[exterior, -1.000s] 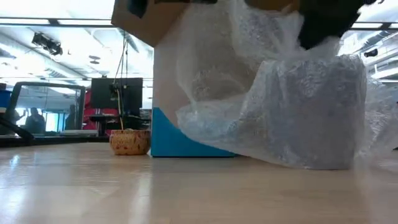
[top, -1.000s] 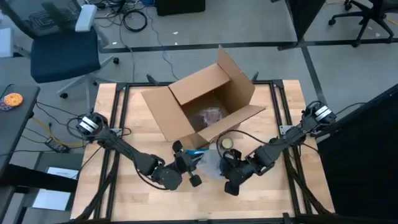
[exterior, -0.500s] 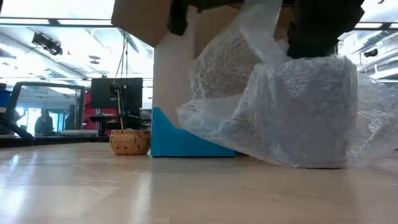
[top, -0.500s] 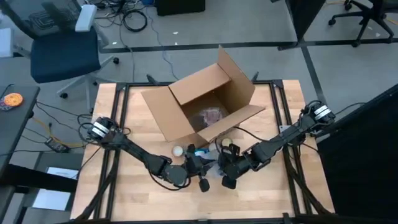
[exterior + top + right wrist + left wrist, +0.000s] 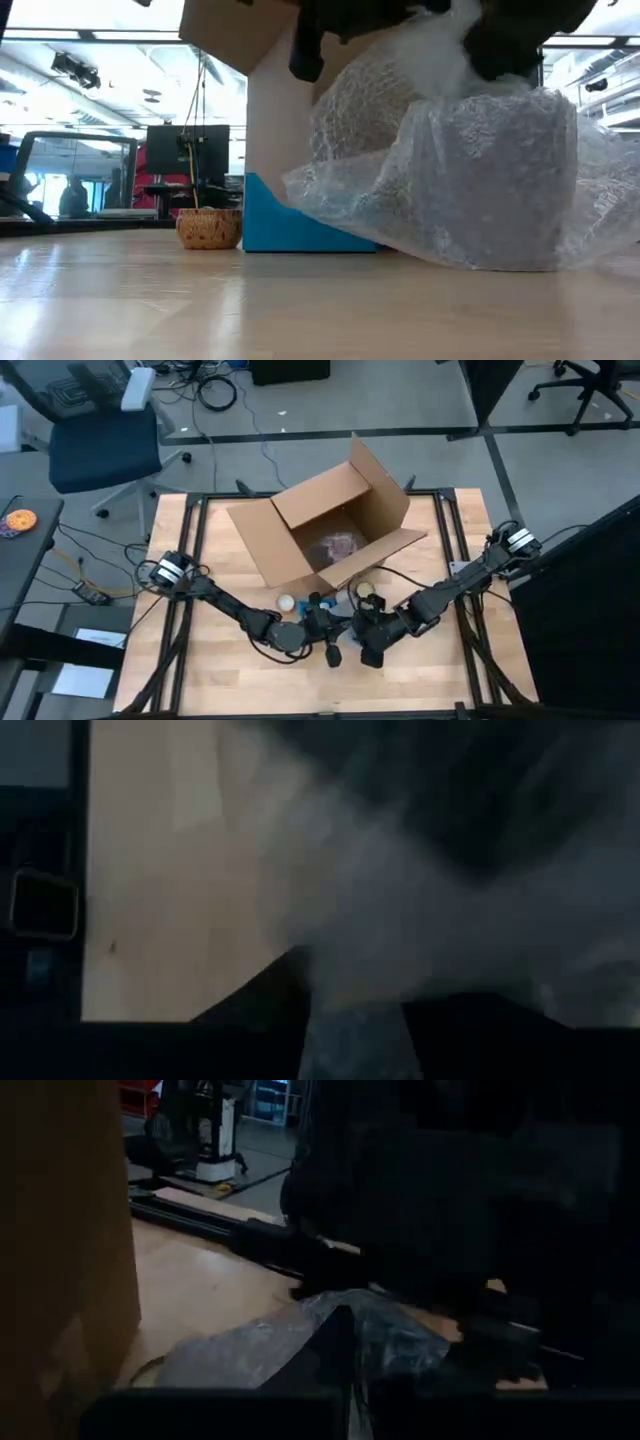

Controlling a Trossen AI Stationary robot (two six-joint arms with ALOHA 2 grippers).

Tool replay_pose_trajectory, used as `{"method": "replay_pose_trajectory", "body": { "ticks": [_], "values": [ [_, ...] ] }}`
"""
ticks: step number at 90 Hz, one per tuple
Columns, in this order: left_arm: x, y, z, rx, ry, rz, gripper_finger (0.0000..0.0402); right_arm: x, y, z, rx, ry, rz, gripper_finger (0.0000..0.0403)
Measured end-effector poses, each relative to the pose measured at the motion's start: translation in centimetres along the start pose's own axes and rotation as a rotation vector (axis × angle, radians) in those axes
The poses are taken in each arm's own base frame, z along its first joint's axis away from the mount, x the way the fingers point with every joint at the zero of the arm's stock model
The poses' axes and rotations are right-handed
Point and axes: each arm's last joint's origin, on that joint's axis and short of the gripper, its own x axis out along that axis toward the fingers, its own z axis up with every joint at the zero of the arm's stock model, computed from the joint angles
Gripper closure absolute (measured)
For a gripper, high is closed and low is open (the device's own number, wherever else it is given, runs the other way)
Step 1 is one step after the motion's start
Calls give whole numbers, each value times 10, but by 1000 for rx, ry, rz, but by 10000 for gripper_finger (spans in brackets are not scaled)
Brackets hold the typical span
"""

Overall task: Wrap mug
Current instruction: Wrap the purple mug with the bubble wrap

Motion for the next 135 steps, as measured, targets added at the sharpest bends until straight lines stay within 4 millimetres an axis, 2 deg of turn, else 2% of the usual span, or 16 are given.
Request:
{"method": "replay_pose_trajectory", "body": {
  "ticks": [19,43,64,72,82,95,106,114,135],
  "values": [
    [6,-4,2,-22,-15,-41,402,-27,6,0,12,-34,61,270],
    [31,-17,-14,-8,25,-127,402,-55,9,-5,71,2,155,270],
    [43,-21,-27,36,94,-131,402,-83,-3,-21,170,128,89,279],
    [45,-21,-31,39,111,-141,402,-88,-7,-25,176,125,41,289],
    [45,-20,-37,47,142,-139,402,-83,-12,-27,157,102,-63,308],
    [45,-18,-40,93,170,-130,402,-60,-17,-26,152,140,-151,349],
    [46,-16,-42,132,189,-124,402,-38,-13,-22,105,152,-129,391],
    [45,-16,-41,149,192,-123,402,-27,-8,-16,69,122,-69,398],
    [34,-15,-12,225,244,-120,402,-12,-7,-7,31,95,-15,401]
  ]
}}
